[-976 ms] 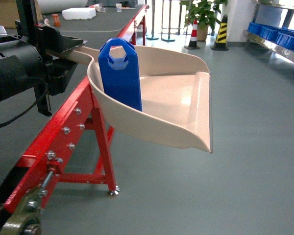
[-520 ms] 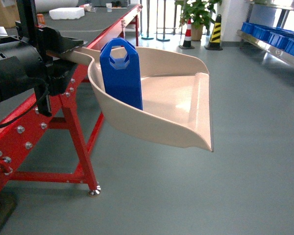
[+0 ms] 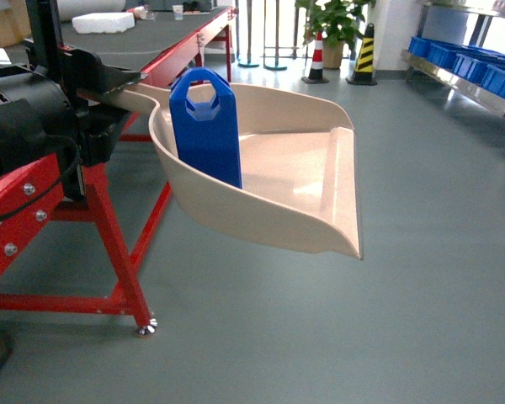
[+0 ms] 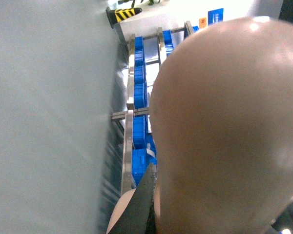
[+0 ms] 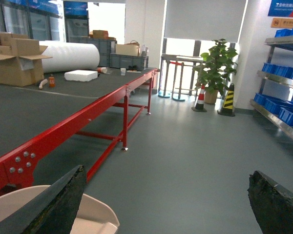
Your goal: Place part in tray to right shelf
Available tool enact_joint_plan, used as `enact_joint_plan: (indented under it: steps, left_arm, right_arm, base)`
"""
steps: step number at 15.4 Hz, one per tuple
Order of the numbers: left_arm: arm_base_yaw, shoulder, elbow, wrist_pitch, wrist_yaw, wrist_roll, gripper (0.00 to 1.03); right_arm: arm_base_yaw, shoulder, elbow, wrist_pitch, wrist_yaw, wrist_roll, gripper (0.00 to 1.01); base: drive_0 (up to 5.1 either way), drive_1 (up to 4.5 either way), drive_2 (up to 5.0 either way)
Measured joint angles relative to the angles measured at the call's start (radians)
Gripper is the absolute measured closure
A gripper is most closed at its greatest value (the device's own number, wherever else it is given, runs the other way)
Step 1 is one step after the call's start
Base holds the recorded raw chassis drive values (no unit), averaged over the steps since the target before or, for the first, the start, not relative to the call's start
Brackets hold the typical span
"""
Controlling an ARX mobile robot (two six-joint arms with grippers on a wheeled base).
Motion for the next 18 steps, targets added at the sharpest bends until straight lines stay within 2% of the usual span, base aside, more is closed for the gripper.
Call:
enact_joint_plan:
  steps: [2,4,18]
  left_arm:
    - [0.000,0.000,0.000,0.004,0.000,0.000,0.86]
    - [-0.014,-0.004,0.000,0.003,0.010,-0.001,0.87]
    - [-0.003,-0.004,0.000,0.004,0.001,-0.001,0.87]
  right_arm:
    - [0.000,0.000,0.000,0.001,0.000,0.000,0.03]
    - [0.000,0.000,0.000,0.003,0.005,0.000,0.03]
    - [0.000,0.000,0.000,0.000,0.001,0.000,0.03]
  base:
    - [4.8,-2.53,-2.5]
    - [0.4,2.07,-1.2]
    - [0.1,4.20,-4.0]
